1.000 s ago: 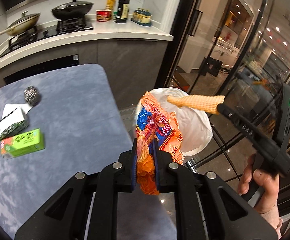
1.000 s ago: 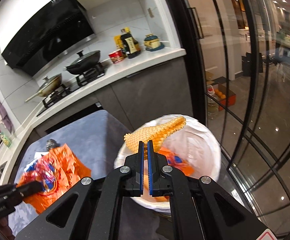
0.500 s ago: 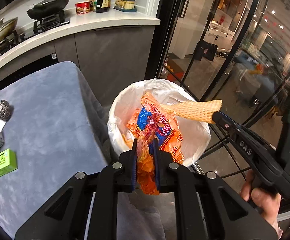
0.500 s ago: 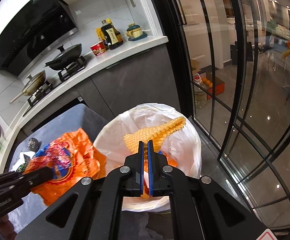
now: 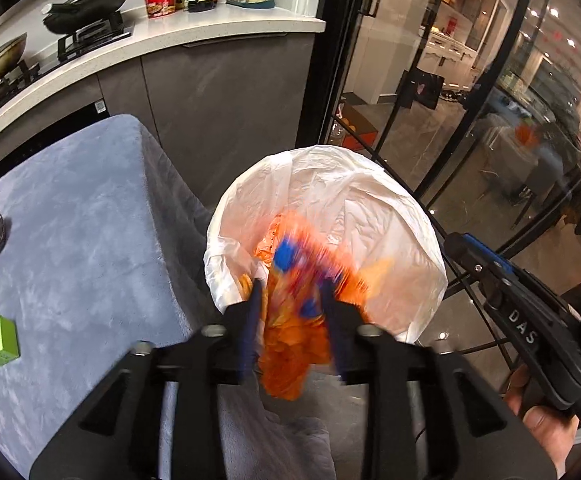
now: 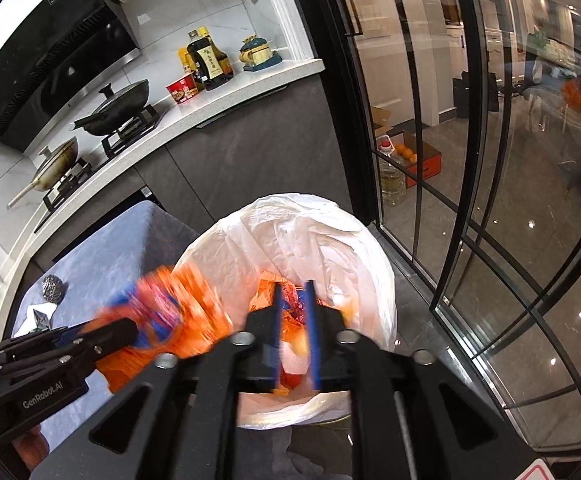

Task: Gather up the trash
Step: 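Open both tools to drop the bag and sleeve into the bin, then move both open tools back over the table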

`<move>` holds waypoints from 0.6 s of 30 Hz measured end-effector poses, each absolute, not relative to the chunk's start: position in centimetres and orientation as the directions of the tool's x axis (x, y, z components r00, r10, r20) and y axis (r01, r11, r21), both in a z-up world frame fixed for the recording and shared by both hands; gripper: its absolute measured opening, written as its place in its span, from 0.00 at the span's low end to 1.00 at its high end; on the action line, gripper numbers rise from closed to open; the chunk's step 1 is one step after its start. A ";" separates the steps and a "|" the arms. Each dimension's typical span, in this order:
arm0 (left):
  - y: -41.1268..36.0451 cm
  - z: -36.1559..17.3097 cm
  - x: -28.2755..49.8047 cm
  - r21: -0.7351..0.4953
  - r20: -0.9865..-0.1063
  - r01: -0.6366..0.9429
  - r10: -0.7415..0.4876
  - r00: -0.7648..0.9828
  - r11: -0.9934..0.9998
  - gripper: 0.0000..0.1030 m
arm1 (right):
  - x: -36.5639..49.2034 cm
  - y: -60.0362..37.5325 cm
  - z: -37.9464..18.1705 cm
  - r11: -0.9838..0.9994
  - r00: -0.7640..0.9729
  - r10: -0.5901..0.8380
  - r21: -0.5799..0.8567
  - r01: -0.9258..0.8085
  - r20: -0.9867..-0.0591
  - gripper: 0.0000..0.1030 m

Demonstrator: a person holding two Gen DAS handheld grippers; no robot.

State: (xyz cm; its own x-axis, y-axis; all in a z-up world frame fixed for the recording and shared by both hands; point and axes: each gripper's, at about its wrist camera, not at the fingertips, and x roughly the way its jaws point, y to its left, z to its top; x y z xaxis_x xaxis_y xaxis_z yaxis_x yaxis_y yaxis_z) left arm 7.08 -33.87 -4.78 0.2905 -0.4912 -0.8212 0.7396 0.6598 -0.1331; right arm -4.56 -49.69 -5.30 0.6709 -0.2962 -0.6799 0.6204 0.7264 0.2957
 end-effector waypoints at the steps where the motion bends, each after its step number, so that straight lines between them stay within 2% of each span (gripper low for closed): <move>1: -33.7 -4.7 7.2 -0.143 -0.819 0.733 -0.496 0.290 0.665 0.45 | -4.7 -49.7 -5.1 0.721 0.674 -0.304 0.300 0.625 -0.673 0.31; 2: -33.5 -4.6 7.3 -0.149 -0.815 0.726 -0.500 0.295 0.671 0.49 | -4.8 -49.7 -4.9 0.718 0.677 -0.312 0.301 0.627 -0.666 0.36; 6: -33.1 -4.0 7.8 -0.159 -0.804 0.712 -0.508 0.309 0.684 0.53 | -4.9 -49.4 -4.1 0.725 0.687 -0.321 0.298 0.621 -0.652 0.39; 7: -32.8 -3.7 7.9 -0.163 -0.799 0.708 -0.513 0.313 0.687 0.54 | -5.0 -49.3 -4.0 0.727 0.689 -0.323 0.297 0.620 -0.649 0.43; 13: -31.1 -2.2 8.3 -0.148 -0.772 0.682 -0.514 0.373 0.717 0.71 | -4.8 -48.3 -2.9 0.741 0.707 -0.329 0.293 0.605 -0.626 0.55; 18: -29.2 -1.2 8.9 -0.157 -0.756 0.662 -0.521 0.396 0.733 0.71 | -4.4 -47.1 -2.0 0.755 0.726 -0.323 0.297 0.584 -0.607 0.62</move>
